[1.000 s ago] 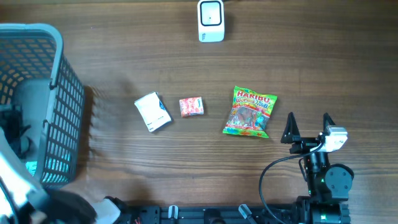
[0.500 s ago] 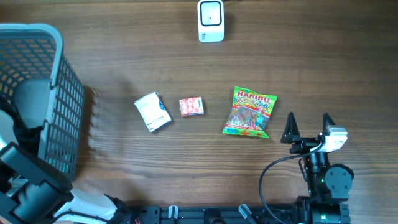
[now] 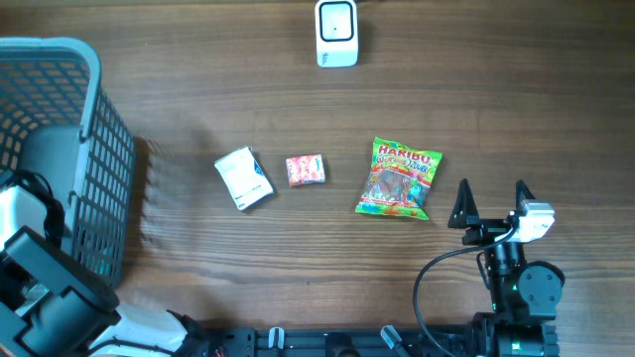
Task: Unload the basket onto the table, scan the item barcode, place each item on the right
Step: 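Reach the left gripper into the basket and grasp the green wipes pack, then carry the green wipes pack with the left gripper and place it on the table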
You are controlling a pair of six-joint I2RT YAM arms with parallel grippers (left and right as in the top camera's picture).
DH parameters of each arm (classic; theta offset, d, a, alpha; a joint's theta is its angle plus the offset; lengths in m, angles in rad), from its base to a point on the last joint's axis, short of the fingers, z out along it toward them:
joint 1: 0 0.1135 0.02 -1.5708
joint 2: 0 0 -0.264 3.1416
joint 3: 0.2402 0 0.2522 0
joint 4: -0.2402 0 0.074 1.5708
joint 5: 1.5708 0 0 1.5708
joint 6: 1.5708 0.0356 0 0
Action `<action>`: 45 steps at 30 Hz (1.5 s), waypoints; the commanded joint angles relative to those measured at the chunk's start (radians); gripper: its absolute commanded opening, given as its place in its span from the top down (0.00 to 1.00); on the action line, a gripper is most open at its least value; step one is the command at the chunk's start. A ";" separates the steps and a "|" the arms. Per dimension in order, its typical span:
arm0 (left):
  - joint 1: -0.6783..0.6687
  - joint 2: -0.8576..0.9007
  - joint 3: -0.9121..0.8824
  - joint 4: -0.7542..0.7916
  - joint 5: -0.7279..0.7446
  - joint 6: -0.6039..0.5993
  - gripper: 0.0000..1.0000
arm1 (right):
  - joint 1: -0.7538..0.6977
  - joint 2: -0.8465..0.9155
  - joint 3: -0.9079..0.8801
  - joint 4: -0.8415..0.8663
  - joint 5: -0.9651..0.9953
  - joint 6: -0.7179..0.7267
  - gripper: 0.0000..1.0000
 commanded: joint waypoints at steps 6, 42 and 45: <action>0.009 -0.098 0.018 -0.058 0.040 -0.003 0.69 | 0.003 -0.006 -0.001 0.003 -0.008 -0.011 0.00; -0.681 -0.893 0.240 -0.182 0.714 -0.101 0.68 | 0.003 -0.006 -0.001 0.003 -0.008 -0.011 0.00; -0.838 -0.863 0.150 -0.133 0.638 -0.162 0.68 | 0.003 -0.006 -0.001 0.003 -0.008 -0.010 0.00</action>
